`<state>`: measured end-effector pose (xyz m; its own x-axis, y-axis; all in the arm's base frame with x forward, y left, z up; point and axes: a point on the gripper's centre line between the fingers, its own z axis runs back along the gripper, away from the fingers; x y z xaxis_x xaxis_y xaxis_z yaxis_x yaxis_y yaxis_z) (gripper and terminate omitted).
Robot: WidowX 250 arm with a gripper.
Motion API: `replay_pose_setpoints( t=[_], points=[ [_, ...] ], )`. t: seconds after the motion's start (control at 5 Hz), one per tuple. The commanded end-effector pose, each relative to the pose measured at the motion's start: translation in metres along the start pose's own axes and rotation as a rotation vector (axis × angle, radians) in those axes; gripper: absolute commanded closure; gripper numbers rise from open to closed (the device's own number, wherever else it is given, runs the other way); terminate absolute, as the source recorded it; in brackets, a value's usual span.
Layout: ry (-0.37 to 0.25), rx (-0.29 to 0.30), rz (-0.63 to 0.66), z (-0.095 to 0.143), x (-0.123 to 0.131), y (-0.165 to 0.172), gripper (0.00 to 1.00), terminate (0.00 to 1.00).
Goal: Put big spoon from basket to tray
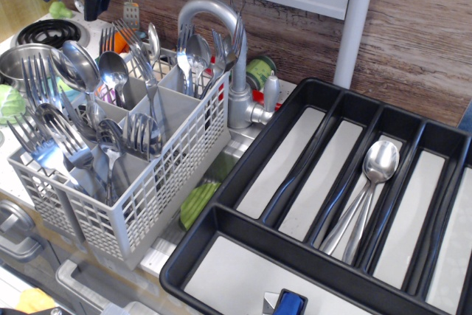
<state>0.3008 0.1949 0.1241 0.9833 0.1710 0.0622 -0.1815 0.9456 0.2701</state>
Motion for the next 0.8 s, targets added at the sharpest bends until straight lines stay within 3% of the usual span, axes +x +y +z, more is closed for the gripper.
replay_pose_setpoints(
  t=[0.0, 0.4, 0.6],
  points=[
    [0.000, 0.000, 0.000, 0.000, 0.000, 0.000, 0.00, 0.00],
    [-0.152, 0.056, -0.321, -0.013, 0.005, 0.010, 0.00, 0.00],
    [-0.200, 0.087, -0.370, -0.021, 0.005, 0.013, 0.00, 0.00]
  ],
)
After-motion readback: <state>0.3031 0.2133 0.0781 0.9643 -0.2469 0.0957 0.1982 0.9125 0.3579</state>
